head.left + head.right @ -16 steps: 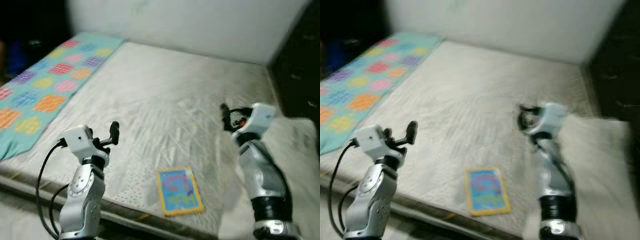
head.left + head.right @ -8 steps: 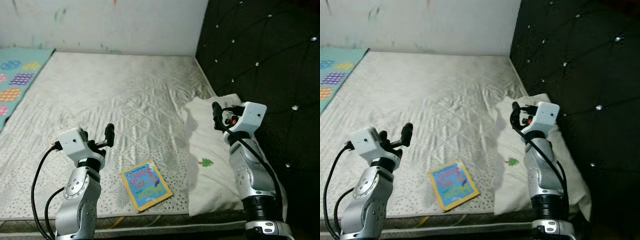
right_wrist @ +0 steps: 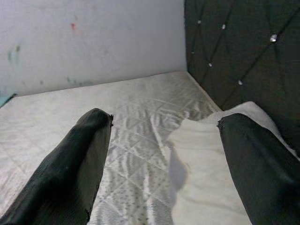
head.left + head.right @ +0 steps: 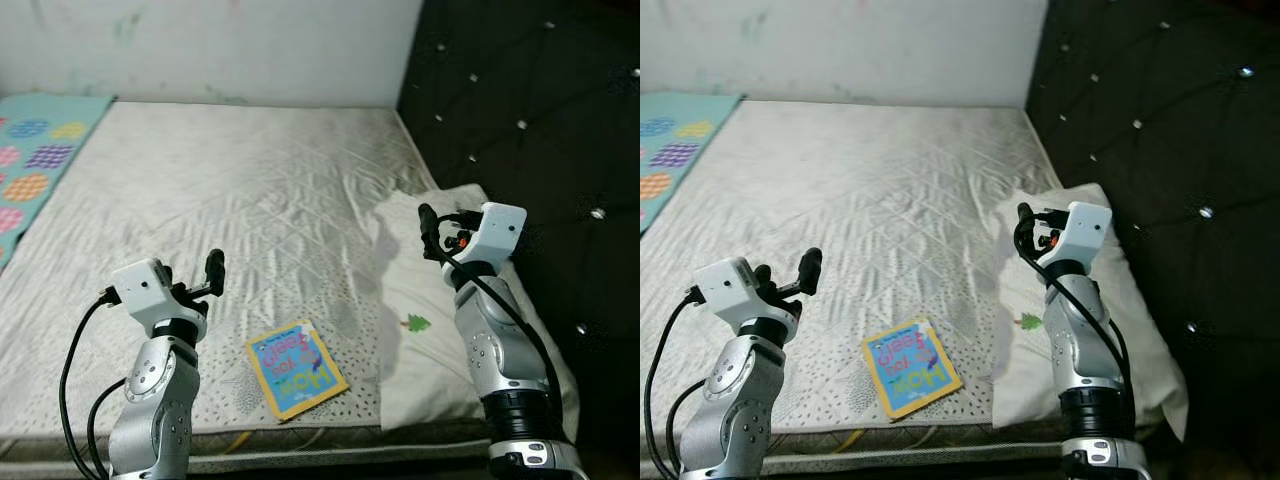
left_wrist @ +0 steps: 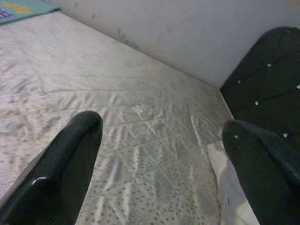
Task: Clean up the room
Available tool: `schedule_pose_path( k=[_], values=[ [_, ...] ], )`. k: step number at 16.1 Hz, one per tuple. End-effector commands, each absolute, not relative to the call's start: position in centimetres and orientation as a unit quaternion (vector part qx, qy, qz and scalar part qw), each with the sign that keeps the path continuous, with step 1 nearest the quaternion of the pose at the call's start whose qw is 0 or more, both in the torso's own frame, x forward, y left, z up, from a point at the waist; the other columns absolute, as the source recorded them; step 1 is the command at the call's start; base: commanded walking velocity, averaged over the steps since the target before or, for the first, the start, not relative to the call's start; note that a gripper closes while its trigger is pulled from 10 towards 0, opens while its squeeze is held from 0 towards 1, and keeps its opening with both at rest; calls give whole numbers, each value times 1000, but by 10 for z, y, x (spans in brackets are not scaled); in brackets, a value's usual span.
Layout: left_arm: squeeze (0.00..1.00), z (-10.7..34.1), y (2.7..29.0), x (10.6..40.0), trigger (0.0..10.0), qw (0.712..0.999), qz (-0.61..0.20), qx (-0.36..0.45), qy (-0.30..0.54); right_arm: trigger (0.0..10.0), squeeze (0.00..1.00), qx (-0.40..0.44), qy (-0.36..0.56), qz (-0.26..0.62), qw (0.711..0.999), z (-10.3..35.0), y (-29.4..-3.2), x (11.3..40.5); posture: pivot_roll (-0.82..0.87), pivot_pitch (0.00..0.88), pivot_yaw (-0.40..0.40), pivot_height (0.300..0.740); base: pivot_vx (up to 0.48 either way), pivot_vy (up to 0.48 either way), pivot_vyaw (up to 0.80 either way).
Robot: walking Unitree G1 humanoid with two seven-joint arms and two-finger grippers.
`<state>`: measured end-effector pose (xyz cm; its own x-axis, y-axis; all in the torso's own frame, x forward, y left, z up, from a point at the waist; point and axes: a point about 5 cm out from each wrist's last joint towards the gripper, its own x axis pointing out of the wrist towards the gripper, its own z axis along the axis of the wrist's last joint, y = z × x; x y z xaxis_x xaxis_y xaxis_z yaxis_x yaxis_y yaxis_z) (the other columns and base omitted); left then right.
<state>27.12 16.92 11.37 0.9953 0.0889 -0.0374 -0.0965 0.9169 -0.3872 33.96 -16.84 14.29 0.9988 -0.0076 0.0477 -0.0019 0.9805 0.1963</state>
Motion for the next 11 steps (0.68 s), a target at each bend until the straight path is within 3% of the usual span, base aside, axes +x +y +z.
schedule_pose_path(
  k=[1,4,8,11],
  values=[
    [0,115,169,271,10000,978,50,-201,6,10000,0,94,-30,2,995,148,-168,342,-41,14,-32,740,0,0,-800],
    [0,115,169,270,10000,979,49,-199,8,10000,0,92,-32,1,995,150,-168,343,-41,14,-32,740,0,0,-800],
    [0,117,167,270,10000,979,46,-200,7,10000,0,92,-35,2,995,151,-169,344,-41,10,-36,740,0,-480,-703],
    [0,117,168,270,10000,978,47,-203,3,10000,0,92,-37,3,995,151,-168,345,-41,10,-36,740,0,-209,0]
  ],
)
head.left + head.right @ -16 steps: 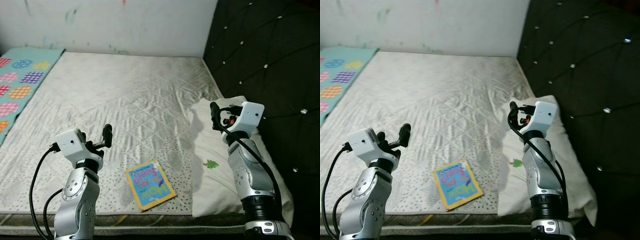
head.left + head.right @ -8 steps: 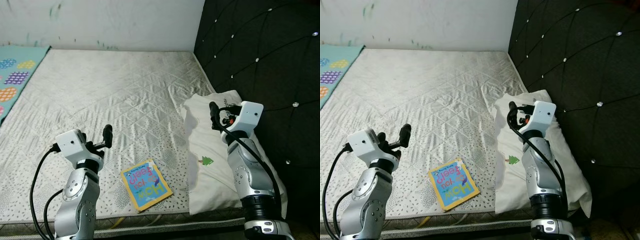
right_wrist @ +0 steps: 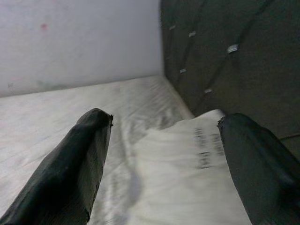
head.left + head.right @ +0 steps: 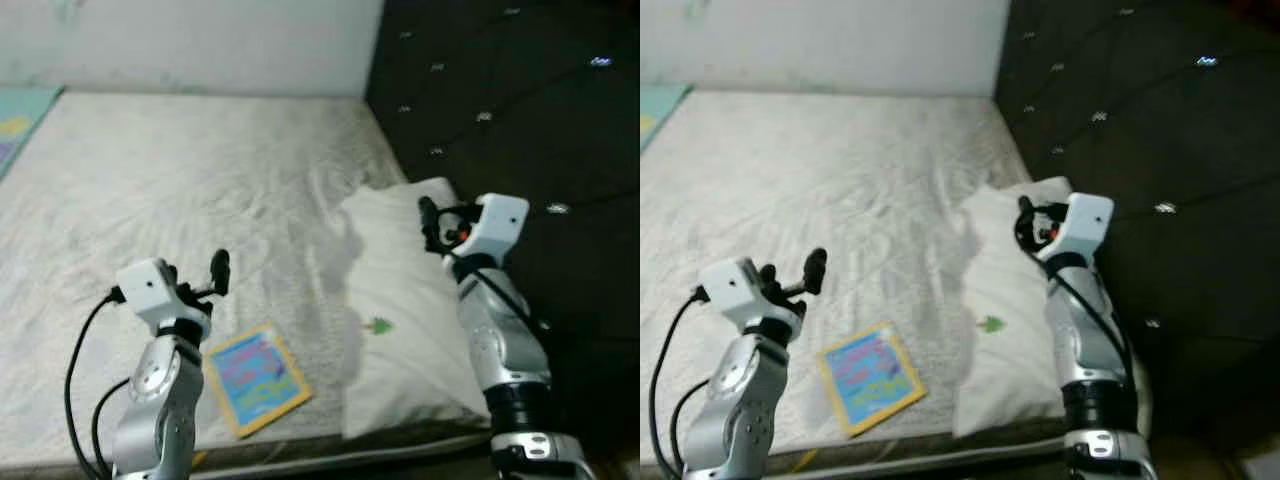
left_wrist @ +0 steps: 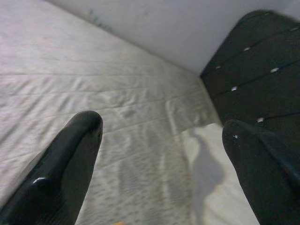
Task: Clean up the room
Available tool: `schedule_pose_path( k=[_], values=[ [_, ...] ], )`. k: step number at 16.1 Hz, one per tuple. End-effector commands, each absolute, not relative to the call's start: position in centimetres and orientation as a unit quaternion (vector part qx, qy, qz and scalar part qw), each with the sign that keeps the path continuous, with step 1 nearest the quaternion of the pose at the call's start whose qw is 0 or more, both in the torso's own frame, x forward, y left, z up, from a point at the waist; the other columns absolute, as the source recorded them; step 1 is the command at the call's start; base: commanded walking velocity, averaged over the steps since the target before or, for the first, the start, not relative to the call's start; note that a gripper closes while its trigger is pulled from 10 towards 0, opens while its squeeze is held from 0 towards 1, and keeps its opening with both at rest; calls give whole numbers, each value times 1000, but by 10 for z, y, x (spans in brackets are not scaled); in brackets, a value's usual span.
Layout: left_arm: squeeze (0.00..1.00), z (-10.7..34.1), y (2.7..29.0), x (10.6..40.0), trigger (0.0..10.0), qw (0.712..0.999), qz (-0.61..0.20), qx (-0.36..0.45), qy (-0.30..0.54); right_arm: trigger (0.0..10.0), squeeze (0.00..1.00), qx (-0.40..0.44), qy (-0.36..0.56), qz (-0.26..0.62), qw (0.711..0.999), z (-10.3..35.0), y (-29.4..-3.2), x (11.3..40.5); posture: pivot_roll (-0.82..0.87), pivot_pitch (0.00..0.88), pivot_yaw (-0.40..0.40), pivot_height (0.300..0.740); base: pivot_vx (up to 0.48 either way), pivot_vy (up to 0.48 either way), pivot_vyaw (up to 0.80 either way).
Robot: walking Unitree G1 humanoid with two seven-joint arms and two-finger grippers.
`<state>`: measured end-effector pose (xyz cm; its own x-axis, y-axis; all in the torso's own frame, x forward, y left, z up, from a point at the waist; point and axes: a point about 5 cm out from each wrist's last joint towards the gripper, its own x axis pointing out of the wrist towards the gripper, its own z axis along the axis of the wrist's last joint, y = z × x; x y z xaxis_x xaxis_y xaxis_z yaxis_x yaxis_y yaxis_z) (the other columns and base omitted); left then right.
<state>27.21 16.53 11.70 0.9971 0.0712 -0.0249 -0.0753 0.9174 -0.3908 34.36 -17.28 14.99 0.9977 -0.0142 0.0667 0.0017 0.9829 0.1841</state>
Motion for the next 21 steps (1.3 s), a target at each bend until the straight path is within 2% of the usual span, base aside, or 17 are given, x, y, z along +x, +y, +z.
schedule_pose_path(
  k=[1,14,21],
  values=[
    [0,118,167,269,10000,977,46,-207,0,10000,0,93,-37,3,995,151,-168,345,-41,10,-36,740,0,0,0],
    [0,116,168,266,10000,974,58,-219,5,10000,0,90,-30,19,995,148,-163,344,-38,24,-41,740,0,0,0],
    [0,114,169,266,10000,973,62,-222,12,10000,0,87,-25,21,996,146,-164,343,-42,31,-43,740,0,430,0]
  ],
)
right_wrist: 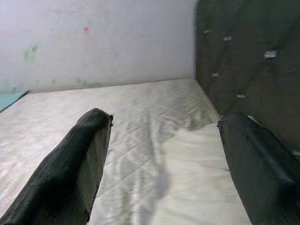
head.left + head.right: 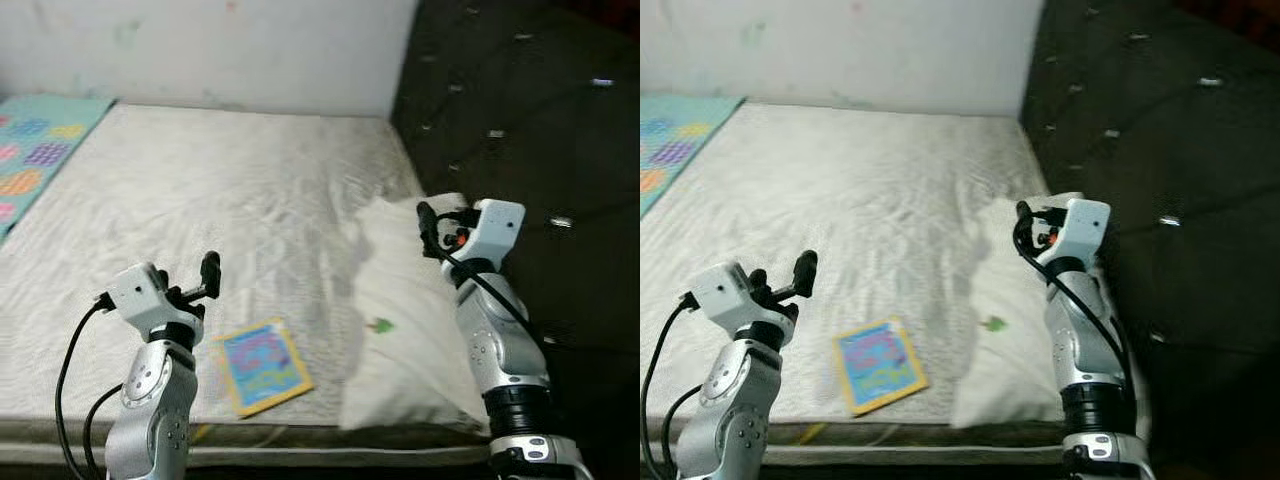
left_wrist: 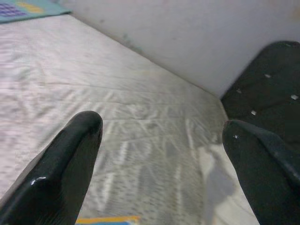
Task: Clean up the room
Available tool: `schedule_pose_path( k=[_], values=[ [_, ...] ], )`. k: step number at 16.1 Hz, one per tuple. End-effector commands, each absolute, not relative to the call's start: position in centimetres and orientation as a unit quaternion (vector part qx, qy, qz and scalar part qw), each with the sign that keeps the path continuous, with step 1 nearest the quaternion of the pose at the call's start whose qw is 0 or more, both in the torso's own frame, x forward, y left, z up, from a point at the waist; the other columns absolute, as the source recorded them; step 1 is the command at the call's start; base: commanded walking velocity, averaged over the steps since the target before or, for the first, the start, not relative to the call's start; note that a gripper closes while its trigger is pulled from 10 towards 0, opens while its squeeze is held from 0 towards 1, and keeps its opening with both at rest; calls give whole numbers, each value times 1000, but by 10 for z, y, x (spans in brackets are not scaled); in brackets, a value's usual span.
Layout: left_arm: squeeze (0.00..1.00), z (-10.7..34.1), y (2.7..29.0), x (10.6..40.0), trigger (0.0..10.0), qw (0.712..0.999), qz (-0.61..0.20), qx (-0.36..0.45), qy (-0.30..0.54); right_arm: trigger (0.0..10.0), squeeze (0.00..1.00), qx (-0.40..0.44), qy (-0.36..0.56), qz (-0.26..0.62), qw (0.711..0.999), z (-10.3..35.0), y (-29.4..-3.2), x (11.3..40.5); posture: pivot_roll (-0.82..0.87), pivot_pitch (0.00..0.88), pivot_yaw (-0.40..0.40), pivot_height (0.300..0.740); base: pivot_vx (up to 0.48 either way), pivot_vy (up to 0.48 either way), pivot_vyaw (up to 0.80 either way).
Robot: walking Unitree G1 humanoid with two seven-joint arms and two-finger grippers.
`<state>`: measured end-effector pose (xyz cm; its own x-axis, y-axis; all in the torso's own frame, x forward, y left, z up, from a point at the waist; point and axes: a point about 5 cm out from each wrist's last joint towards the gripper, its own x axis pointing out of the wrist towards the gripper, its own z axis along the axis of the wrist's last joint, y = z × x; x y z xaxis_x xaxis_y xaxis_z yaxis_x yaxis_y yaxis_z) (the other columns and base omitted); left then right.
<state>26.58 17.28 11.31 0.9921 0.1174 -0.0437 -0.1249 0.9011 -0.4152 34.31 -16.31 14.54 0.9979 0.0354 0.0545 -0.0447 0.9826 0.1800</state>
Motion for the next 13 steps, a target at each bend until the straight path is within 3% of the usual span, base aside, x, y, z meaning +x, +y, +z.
schedule_pose_path(
  k=[1,13],
  values=[
    [0,114,168,266,10000,973,62,-221,11,10000,0,86,-24,21,996,146,-164,343,-42,30,-42,740,0,480,0],
    [0,116,171,266,10000,974,70,-217,2,10000,0,83,-11,30,996,142,-163,344,-42,21,-41,740,0,0,0]
  ],
)
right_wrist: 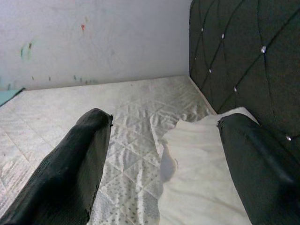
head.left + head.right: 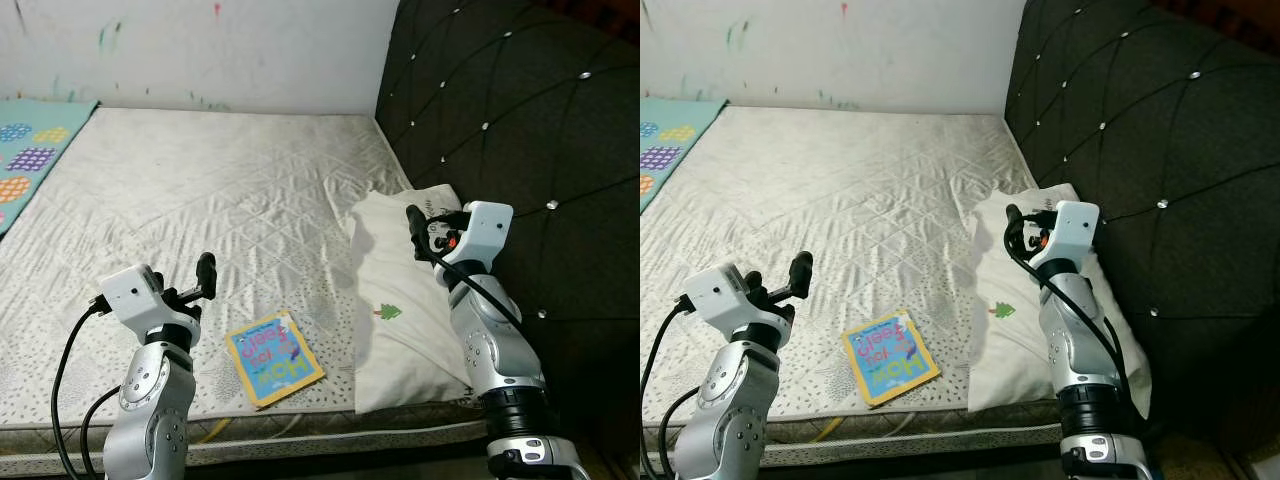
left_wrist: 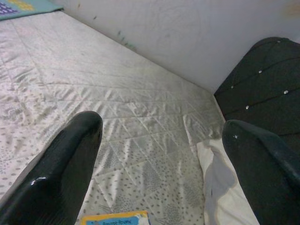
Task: Clean up the room
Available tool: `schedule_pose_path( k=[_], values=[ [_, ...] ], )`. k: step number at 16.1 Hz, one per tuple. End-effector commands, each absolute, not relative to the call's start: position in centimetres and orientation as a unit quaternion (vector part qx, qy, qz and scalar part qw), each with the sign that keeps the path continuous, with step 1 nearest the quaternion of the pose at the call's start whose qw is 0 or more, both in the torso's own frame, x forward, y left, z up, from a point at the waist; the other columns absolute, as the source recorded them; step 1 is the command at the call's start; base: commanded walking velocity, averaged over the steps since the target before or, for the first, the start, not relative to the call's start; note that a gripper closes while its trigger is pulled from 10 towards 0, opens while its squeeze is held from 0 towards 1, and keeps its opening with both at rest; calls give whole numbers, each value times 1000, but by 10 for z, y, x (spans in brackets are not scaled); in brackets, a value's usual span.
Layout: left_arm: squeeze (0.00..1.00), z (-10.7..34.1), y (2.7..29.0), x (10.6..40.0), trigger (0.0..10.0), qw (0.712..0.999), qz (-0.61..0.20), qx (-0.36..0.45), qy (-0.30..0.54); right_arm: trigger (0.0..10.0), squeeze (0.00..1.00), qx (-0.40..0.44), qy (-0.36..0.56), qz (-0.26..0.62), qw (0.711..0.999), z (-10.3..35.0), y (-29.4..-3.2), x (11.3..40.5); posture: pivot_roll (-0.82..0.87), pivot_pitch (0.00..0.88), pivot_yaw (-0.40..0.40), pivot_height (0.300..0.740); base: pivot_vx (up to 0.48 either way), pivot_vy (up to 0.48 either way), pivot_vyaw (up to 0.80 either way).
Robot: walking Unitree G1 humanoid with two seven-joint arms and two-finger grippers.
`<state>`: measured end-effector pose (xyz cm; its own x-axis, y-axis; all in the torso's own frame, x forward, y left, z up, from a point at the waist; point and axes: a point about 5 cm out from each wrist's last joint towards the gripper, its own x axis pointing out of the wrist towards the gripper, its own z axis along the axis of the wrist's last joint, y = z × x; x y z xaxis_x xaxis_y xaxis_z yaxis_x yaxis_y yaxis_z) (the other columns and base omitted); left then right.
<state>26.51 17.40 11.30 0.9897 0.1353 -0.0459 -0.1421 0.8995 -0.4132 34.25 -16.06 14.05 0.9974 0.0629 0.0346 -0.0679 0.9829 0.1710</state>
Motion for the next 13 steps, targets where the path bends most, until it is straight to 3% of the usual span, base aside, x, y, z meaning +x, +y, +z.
schedule_pose_path(
  k=[1,7,13],
  values=[
    [0,116,171,266,10000,974,69,-218,1,10000,0,84,-10,31,996,142,-163,344,-41,21,-41,740,0,0,0],
    [0,114,173,263,10000,974,70,-213,2,10000,0,89,-1,53,995,139,-156,341,-42,40,-41,740,0,0,0],
    [0,109,185,248,10000,974,94,-204,15,10000,0,90,35,119,988,122,-131,313,-48,126,-49,740,0,0,0]
  ],
)
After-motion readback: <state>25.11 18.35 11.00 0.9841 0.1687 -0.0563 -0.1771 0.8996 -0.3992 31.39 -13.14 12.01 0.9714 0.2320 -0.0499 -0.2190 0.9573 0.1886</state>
